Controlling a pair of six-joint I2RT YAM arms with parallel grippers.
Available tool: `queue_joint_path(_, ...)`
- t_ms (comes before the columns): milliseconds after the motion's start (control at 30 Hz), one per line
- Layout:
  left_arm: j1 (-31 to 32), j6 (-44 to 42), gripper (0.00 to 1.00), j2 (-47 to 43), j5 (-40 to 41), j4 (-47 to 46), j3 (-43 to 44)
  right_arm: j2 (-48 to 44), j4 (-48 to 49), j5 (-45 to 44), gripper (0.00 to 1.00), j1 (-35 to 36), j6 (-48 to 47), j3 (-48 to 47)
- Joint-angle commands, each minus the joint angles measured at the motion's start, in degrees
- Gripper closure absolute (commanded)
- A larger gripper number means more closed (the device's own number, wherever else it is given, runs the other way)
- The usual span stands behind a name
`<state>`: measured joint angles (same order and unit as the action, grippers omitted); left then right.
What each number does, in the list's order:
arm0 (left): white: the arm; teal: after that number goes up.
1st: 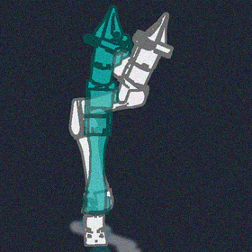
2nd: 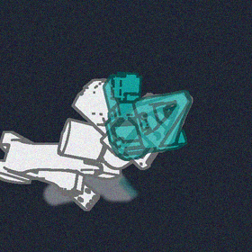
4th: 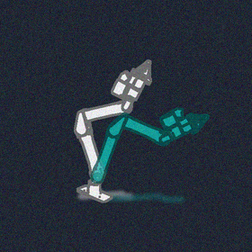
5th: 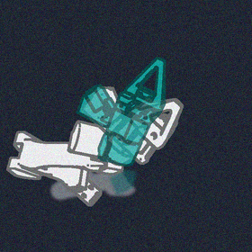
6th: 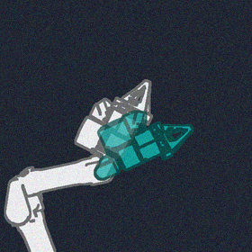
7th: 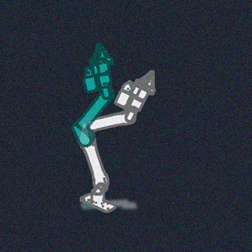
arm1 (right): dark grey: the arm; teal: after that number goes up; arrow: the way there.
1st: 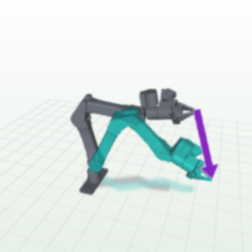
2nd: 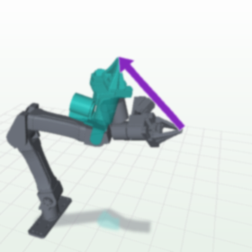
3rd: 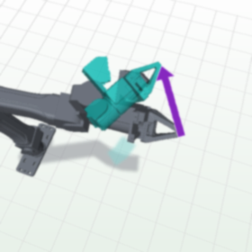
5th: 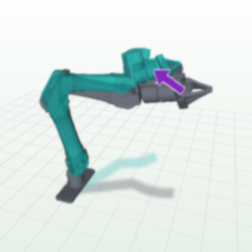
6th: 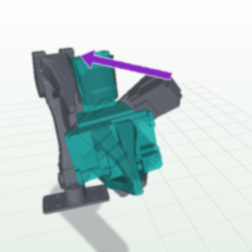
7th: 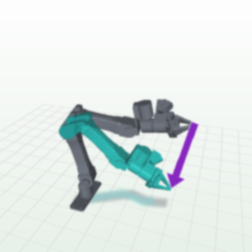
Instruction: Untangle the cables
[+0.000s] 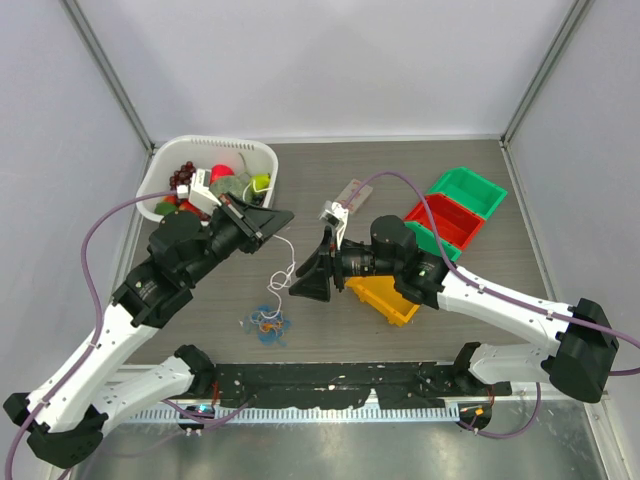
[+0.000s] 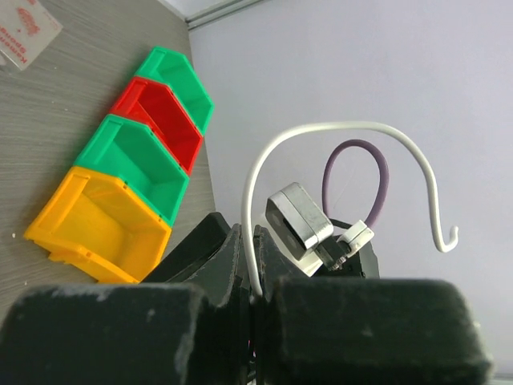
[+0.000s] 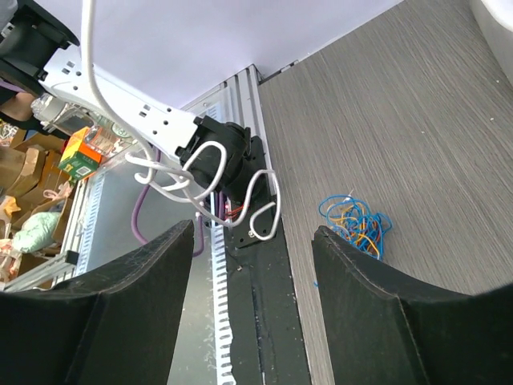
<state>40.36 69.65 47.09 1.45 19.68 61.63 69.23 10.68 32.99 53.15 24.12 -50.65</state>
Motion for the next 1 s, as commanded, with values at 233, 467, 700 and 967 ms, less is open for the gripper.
queue_joint_path(233,-2.0,3.0,1.0,0.8,-4.6,-5.6,-0.4,-0.5,5.0,3.0,0.34,0.0,0.7,-2.0)
queue_joint_path(467,-2.7,4.4,1.0,1.5,-6.4,-6.6,-0.6,0.0,6.4,2.3,0.35,0.2,0.9,-2.7)
queue_joint_path(700,-3.0,5.2,1.0,1.7,-6.7,-7.3,-0.9,0.8,6.4,2.3,0.35,1.2,0.7,-4.1)
queue_joint_path(967,-4.0,5.0,1.0,1.1,-6.2,-7.2,-0.9,1.5,7.1,2.9,0.67,2.0,2.1,-3.0)
